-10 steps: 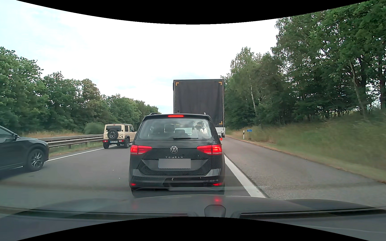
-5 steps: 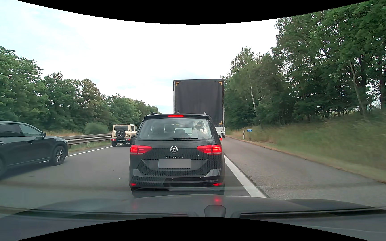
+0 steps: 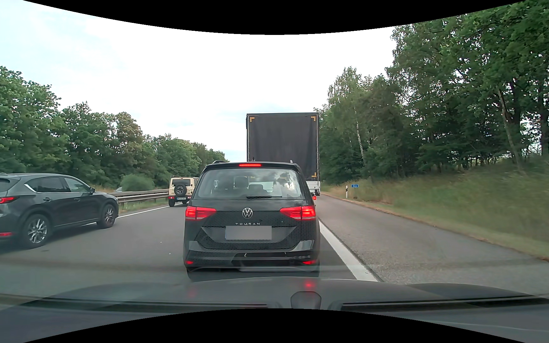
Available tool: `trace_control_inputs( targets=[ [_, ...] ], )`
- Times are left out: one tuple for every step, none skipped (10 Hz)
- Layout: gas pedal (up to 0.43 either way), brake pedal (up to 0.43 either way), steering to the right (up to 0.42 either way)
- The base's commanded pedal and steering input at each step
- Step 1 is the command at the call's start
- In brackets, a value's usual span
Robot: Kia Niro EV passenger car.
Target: Follow the waypoints while adhering to traffic rules and regulations
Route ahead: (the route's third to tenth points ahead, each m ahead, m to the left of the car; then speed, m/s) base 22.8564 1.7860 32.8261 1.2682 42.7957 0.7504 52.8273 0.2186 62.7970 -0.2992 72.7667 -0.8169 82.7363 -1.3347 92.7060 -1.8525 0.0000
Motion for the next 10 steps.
trace_control_inputs(
  targets=[
    [0.000, 0.244, -0.001],
    [0.000, 0.244, -0.001],
    [0.000, 0.244, -0.001],
    [0.000, 0.244, -0.001],
    [0.000, 0.244, -0.001],
    [0.000, 0.244, -0.001],
    [0.000, 0.244, 0.000],
    [0.000, 0.244, 0.000],
    [0.000, 0.244, 0.000],
    [0.000, 0.244, 0.000]
  ],
)
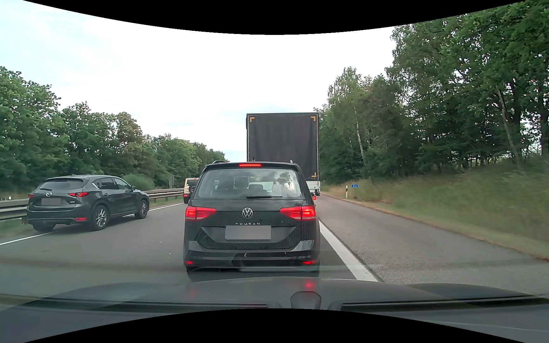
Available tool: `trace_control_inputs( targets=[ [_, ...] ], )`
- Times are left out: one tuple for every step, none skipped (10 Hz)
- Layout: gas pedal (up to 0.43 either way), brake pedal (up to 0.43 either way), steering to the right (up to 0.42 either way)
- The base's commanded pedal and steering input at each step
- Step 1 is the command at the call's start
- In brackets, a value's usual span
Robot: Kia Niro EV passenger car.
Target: Follow the waypoints while adhering to traffic rules and regulations
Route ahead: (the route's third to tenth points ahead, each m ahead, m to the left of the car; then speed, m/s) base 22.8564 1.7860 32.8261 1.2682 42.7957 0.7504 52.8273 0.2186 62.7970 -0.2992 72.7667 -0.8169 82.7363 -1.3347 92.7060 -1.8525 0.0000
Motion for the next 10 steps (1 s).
trace_control_inputs(
  targets=[
    [0.000, 0.244, 0.000],
    [0.000, 0.244, 0.000],
    [0.000, 0.244, 0.000],
    [0.000, 0.244, 0.000],
    [0.000, 0.244, 0.000],
    [0.000, 0.244, 0.000],
    [0.000, 0.244, 0.000],
    [0.000, 0.244, 0.000],
    [0.000, 0.244, 0.000],
    [0.000, 0.244, 0.000]
  ],
)
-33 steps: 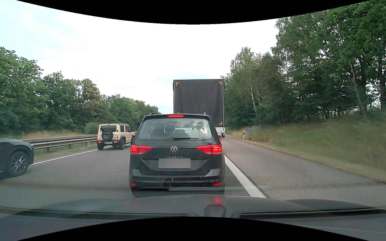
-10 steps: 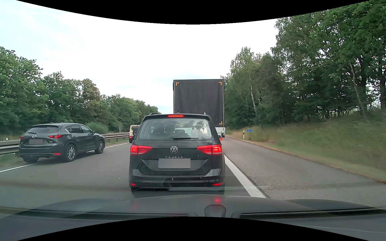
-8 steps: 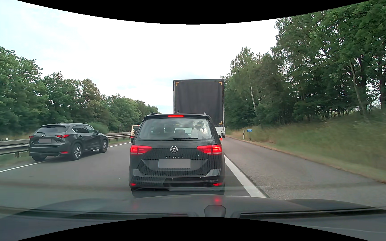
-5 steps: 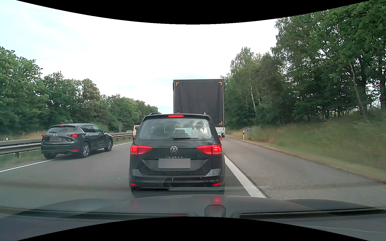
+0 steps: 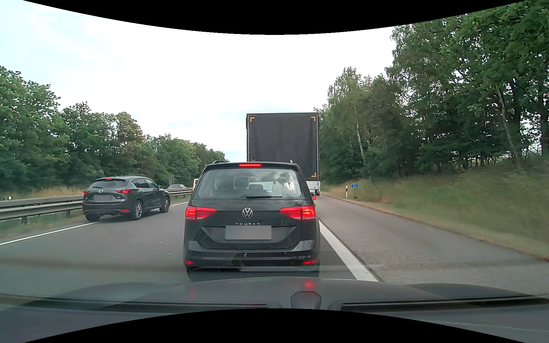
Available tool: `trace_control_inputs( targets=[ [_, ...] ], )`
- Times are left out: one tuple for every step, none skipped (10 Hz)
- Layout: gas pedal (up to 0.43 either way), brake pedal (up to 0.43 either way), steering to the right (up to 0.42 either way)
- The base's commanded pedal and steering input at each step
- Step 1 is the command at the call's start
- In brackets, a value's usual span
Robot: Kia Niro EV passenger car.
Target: Follow the waypoints while adhering to traffic rules and regulations
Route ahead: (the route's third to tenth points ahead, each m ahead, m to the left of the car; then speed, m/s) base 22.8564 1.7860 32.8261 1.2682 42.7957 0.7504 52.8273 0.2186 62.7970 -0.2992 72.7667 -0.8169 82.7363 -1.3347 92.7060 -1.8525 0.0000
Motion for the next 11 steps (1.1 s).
trace_control_inputs(
  targets=[
    [0.000, 0.244, 0.000],
    [0.000, 0.244, 0.000],
    [0.000, 0.244, 0.000],
    [0.000, 0.244, 0.000],
    [0.000, 0.244, 0.000],
    [0.000, 0.244, 0.000],
    [0.000, 0.244, 0.000],
    [0.000, 0.244, 0.000],
    [0.000, 0.244, 0.000],
    [0.000, 0.244, 0.000],
    [0.000, 0.244, 0.000]
  ],
)
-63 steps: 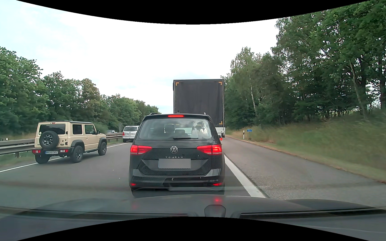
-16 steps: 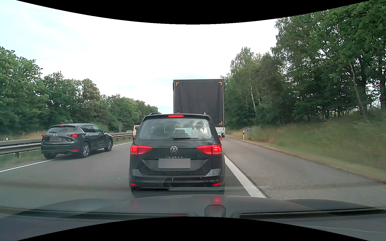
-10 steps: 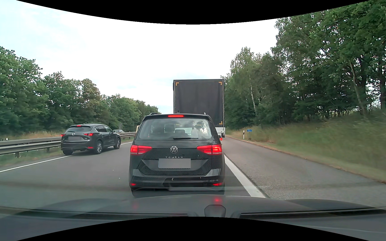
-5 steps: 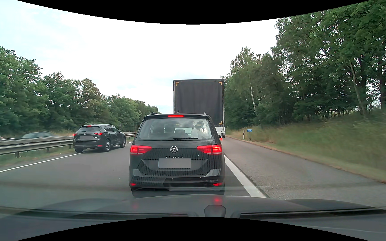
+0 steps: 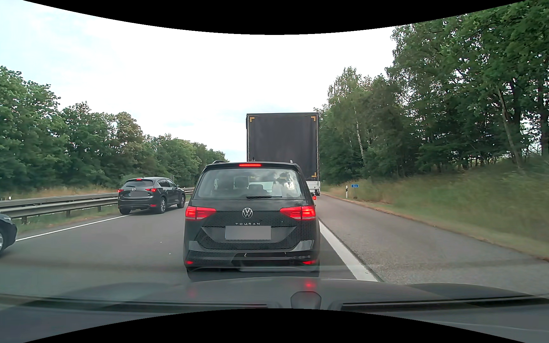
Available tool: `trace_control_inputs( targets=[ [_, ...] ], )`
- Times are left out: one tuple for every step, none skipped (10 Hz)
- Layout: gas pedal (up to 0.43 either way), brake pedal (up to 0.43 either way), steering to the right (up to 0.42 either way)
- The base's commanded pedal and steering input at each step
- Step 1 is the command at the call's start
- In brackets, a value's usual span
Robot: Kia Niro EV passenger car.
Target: Follow the waypoints while adhering to traffic rules and regulations
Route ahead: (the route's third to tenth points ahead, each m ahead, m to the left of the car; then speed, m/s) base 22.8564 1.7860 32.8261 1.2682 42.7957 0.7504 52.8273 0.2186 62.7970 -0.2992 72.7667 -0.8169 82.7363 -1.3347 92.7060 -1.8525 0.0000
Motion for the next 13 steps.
trace_control_inputs(
  targets=[
    [0.000, 0.244, 0.000],
    [0.000, 0.244, 0.000],
    [0.000, 0.244, 0.000],
    [0.000, 0.244, 0.000],
    [0.000, 0.244, 0.000],
    [0.000, 0.244, 0.000],
    [0.000, 0.244, 0.000],
    [0.000, 0.244, 0.000],
    [0.000, 0.244, 0.000],
    [0.000, 0.244, 0.000],
    [0.000, 0.244, 0.000],
    [0.000, 0.244, 0.000],
    [0.000, 0.244, 0.000]
  ],
)
